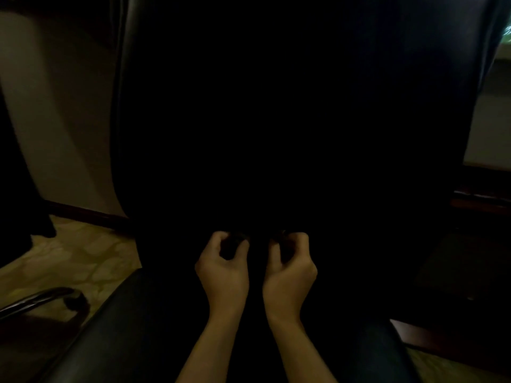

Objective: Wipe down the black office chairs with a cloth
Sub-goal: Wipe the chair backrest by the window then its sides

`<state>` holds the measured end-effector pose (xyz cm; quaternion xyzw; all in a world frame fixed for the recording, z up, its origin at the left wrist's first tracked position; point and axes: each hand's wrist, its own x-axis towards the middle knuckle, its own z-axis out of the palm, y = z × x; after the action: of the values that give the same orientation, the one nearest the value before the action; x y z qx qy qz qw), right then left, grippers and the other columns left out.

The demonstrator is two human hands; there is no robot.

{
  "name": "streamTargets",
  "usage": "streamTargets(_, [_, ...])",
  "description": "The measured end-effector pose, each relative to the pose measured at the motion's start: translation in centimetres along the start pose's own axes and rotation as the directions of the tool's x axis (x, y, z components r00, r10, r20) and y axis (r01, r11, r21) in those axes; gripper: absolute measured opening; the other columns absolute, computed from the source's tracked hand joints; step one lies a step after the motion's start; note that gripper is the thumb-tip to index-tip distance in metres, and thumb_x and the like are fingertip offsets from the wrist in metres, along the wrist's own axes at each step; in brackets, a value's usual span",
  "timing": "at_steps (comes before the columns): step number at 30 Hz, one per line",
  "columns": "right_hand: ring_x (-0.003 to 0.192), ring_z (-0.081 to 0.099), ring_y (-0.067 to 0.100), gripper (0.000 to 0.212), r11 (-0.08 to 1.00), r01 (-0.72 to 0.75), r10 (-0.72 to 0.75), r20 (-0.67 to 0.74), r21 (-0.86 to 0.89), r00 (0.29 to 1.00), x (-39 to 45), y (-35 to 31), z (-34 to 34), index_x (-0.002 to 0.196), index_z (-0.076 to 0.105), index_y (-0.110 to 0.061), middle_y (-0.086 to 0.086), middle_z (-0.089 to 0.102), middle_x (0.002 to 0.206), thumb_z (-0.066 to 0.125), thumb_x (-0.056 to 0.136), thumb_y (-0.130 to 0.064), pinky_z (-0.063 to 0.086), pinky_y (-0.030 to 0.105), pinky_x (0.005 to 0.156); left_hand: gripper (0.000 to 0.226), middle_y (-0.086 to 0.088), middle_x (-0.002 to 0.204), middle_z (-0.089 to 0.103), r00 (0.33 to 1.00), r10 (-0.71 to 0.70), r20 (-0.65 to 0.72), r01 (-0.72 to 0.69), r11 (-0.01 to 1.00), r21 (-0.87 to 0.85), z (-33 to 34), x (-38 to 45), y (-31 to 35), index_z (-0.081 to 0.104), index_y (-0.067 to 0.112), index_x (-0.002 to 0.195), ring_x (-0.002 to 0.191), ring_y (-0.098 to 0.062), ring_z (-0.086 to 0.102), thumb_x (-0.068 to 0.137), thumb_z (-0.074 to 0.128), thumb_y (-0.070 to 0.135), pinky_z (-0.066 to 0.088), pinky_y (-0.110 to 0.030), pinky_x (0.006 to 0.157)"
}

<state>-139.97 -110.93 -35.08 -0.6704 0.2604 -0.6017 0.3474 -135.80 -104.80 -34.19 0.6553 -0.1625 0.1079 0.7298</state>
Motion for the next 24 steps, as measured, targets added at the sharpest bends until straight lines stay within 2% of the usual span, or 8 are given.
streamTargets(3, [0.080,0.065,0.009,0.010,0.998,0.049,-0.049,0.000,0.038,0.999,0.9,-2.1,0.5,0.095,0.060,-0.017,-0.006,0.067,0.086,0.066,0.089,-0.013,0.056,0.040,0.068,0.016,0.007,0.086,0.068,0.999,0.030,-0.031,-0.031,0.998,-0.048,-0.6,1.0,1.6,0.063,0.028,0.088,0.082,0.001,0.065,0.087,0.070,0.013,0.055,-0.020,0.074])
streamTargets(6, [0.079,0.064,0.005,0.008,0.989,0.125,-0.127,0.014,0.076,0.992,2.0,-5.2,1.1,0.097,0.061,-0.016,-0.009,0.066,0.085,0.066,0.091,-0.018,0.057,0.034,0.067,0.014,0.012,0.084,0.067,0.986,0.119,-0.113,-0.123,0.992,-0.030,-1.7,2.8,4.1,0.063,0.034,0.088,0.082,0.007,0.063,0.088,0.070,0.021,0.049,-0.009,0.071])
streamTargets(8, [0.078,0.062,0.002,0.008,0.981,0.177,-0.181,0.049,0.077,0.982,3.2,-7.9,1.7,0.097,0.062,-0.017,-0.014,0.063,0.083,0.066,0.092,-0.023,0.055,0.024,0.068,0.003,0.007,0.085,0.070,0.988,0.079,-0.135,-0.095,0.989,-0.114,-3.0,4.6,5.9,0.067,0.025,0.092,0.083,0.002,0.066,0.089,0.069,0.026,0.053,-0.016,0.073])
streamTargets(11, [0.074,0.058,0.000,0.011,0.978,0.209,-0.208,0.105,0.003,0.972,4.9,-11.0,3.3,0.093,0.060,-0.021,-0.018,0.056,0.077,0.067,0.090,-0.030,0.050,0.016,0.068,0.005,0.003,0.087,0.073,0.998,-0.050,-0.049,0.034,0.956,-0.290,-4.9,7.1,7.6,0.070,0.020,0.089,0.086,-0.011,0.071,0.087,0.072,0.025,0.059,-0.035,0.078])
streamTargets(14, [0.072,0.051,-0.003,0.015,0.956,0.279,-0.271,0.091,-0.087,0.958,4.2,-11.3,4.8,0.096,0.056,-0.022,-0.017,0.054,0.081,0.066,0.090,-0.033,0.041,0.009,0.064,0.006,0.002,0.085,0.073,0.994,-0.001,-0.110,-0.022,0.978,-0.209,-5.8,7.9,7.4,0.069,0.021,0.088,0.084,-0.013,0.071,0.086,0.073,0.026,0.060,-0.039,0.077])
streamTargets(18, [0.075,0.053,0.000,0.015,0.929,0.338,-0.335,0.048,-0.150,0.941,1.4,-8.7,5.8,0.097,0.058,-0.016,-0.008,0.064,0.088,0.066,0.091,-0.028,0.033,0.001,0.063,0.008,0.009,0.081,0.069,0.972,0.101,-0.213,-0.110,0.993,-0.032,-5.7,6.7,5.0,0.064,0.027,0.085,0.078,0.000,0.067,0.087,0.071,0.026,0.056,-0.025,0.070])
streamTargets(21, [0.073,0.062,0.010,0.015,0.922,0.362,-0.353,0.085,-0.138,0.932,-0.3,-6.2,6.4,0.095,0.061,-0.013,-0.003,0.065,0.086,0.067,0.091,-0.026,0.043,0.013,0.061,0.012,0.010,0.080,0.067,0.970,0.065,-0.235,-0.057,0.998,0.038,-5.8,5.6,2.3,0.060,0.028,0.084,0.077,0.000,0.065,0.088,0.069,0.021,0.051,-0.018,0.066])
streamTargets(24, [0.073,0.065,0.019,0.012,0.950,0.295,-0.274,0.177,-0.104,0.945,-2.6,-3.3,6.9,0.096,0.061,-0.015,-0.001,0.067,0.084,0.067,0.089,-0.023,0.051,0.031,0.059,0.010,0.003,0.090,0.067,0.971,-0.095,-0.220,0.117,0.989,0.086,-6.3,5.1,-1.0,0.063,0.021,0.093,0.087,-0.012,0.064,0.087,0.069,0.016,0.052,-0.026,0.073])
